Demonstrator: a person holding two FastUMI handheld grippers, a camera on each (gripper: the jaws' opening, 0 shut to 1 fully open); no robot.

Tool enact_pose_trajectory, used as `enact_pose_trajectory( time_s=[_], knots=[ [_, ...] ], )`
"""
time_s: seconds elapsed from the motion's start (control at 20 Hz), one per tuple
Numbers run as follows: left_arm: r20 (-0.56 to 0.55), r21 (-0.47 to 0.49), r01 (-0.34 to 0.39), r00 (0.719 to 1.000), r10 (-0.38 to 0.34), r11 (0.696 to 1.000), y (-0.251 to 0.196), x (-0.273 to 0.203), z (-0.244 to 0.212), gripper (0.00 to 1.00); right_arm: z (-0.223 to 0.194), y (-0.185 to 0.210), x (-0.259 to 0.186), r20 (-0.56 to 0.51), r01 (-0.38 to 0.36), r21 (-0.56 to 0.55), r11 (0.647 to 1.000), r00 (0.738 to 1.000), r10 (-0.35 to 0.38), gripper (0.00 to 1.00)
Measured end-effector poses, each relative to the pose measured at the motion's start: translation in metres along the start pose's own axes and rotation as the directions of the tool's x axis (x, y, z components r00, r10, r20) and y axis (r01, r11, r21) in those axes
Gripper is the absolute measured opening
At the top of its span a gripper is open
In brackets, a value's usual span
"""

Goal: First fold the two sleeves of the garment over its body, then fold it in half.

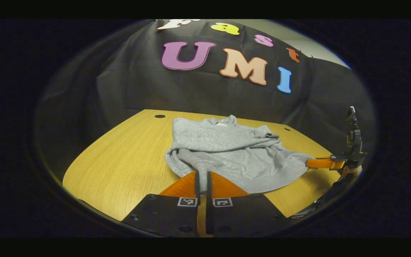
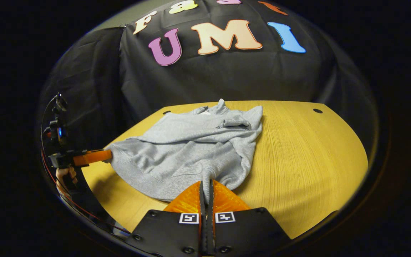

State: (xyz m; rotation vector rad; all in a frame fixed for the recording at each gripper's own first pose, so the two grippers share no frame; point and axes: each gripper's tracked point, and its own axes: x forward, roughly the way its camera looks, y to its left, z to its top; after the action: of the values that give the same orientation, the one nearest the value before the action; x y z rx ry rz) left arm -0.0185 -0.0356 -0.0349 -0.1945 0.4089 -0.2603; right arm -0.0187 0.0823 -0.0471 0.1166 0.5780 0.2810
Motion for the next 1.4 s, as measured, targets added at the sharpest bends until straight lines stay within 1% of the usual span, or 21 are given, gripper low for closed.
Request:
enact_pose_trajectory(
  time_s=[0.1,0.15,0.25,0.3,0.35,0.4,0.65,0.85,0.9,1.1,1.25,1.4],
  knots=[
    [0.034,-0.012,0.013,0.999,-0.012,1.0,0.0,0.002,0.019,0.02,0.017,-0.001,0.006,0.019,-0.004,-0.002,1.0,1.0,0.004,0.02],
    [0.053,-0.016,0.02,0.998,-0.02,1.0,0.0,0.006,0.03,0.01,0.027,-0.001,0.01,0.028,-0.003,-0.022,1.0,1.0,0.004,0.02],
    [0.086,-0.018,0.036,0.996,-0.034,0.999,-0.002,0.018,0.053,0.02,0.051,-0.005,0.018,0.062,0.008,-0.066,0.998,0.998,-0.004,0.02],
    [0.099,-0.016,0.04,0.994,-0.038,0.999,-0.002,0.024,0.064,0.01,0.066,-0.006,0.02,0.075,0.012,-0.082,0.997,0.997,-0.005,0.02],
    [0.111,-0.012,0.043,0.993,-0.041,0.999,-0.002,0.029,0.073,0.02,0.08,-0.008,0.024,0.094,0.013,-0.092,0.996,0.996,-0.004,0.02],
    [0.123,-0.003,0.047,0.991,-0.046,0.999,-0.002,0.035,0.083,0.01,0.094,-0.009,0.029,0.108,0.014,-0.099,0.995,0.994,-0.003,0.02],
    [0.149,0.045,0.037,0.988,-0.043,0.998,0.003,0.077,0.129,0.0,0.141,-0.026,0.066,0.125,0.015,-0.078,0.997,0.992,-0.006,0.02],
    [0.147,0.047,0.029,0.989,-0.036,0.998,0.011,0.116,0.149,0.0,0.17,-0.041,0.101,0.136,0.027,-0.054,0.998,0.991,-0.02,0.02],
    [0.147,0.045,0.024,0.989,-0.031,0.999,0.014,0.127,0.151,0.0,0.176,-0.044,0.111,0.131,0.029,-0.046,0.999,0.991,-0.023,0.02],
    [0.109,0.03,0.009,0.994,-0.012,1.0,0.022,0.172,0.157,0.0,0.171,-0.061,0.155,0.08,0.039,-0.003,0.999,0.996,-0.039,0.02],
    [0.06,0.017,0.0,0.998,-0.001,1.0,0.032,0.207,0.144,0.0,0.166,-0.077,0.185,0.034,0.051,0.03,0.998,0.998,-0.053,0.02],
    [0.018,0.04,-0.013,1.0,0.012,0.999,0.04,0.233,0.13,0.0,0.158,-0.088,0.205,0.011,0.062,0.063,0.996,0.998,-0.063,0.02]
  ],
)
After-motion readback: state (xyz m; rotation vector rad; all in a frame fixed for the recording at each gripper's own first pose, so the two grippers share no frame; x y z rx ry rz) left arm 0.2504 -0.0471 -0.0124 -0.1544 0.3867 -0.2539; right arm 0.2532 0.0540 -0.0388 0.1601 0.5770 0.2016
